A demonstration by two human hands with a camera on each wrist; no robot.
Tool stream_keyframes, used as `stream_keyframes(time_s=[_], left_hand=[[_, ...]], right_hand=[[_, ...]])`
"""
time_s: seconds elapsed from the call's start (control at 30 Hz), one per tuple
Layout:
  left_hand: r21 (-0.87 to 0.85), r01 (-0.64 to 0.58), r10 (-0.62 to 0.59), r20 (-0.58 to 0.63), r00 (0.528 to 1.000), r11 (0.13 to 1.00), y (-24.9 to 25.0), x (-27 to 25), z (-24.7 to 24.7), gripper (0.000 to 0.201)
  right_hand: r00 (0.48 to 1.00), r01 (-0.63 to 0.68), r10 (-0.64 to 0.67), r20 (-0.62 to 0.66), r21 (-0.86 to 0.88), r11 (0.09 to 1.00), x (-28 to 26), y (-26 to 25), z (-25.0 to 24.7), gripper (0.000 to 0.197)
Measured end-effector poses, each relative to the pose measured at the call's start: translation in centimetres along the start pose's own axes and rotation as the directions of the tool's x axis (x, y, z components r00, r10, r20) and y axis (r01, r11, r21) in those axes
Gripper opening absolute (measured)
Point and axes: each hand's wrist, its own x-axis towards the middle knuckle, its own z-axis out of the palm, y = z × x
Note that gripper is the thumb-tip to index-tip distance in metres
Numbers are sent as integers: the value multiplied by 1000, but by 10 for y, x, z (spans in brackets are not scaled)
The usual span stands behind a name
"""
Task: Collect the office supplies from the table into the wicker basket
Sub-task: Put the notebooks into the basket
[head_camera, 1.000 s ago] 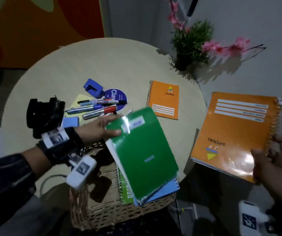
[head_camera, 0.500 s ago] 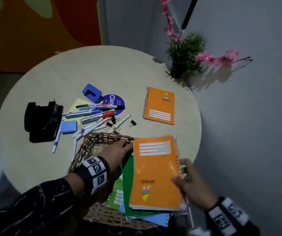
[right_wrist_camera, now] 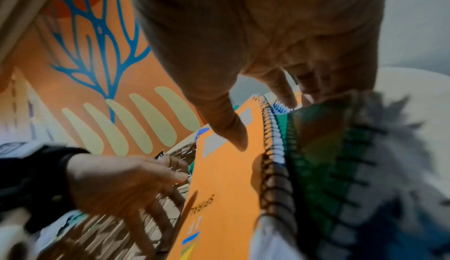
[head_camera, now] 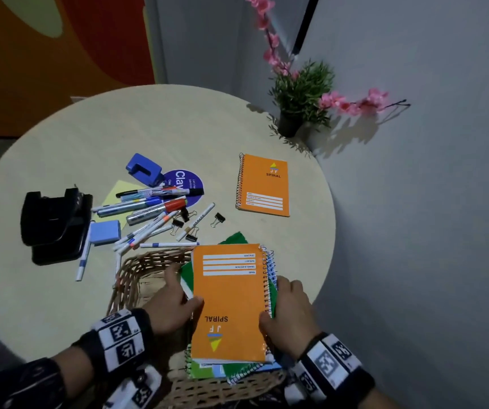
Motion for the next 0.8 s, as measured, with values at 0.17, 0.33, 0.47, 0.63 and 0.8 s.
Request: stream_keyframes(time_s=[0.17,0.33,0.47,0.63,0.8], left_hand=[[-277,295,-278,101,955,914,-8,-5,13,67],[-319,266,-246,102,964,910,-10,-3,20,56],[-215,187,-174,80,982,959,-19,-6,17,95],[79,121,-122,14,992,990,-9,-27,23,111],[168,121,-122,-5,993,978,8,-42,10,114]], right_hand=[[993,-96,92,77,49,994,4,-16,7,77],[982,-120,115,153,29,992,5,-33,23,92],[963,-148,172,208,-127,981,10,-43,36,101],[954,-98,172,245,-287,953,14,-44,52,108],[968,30,39,250,-270,962,8,-42,11,85]])
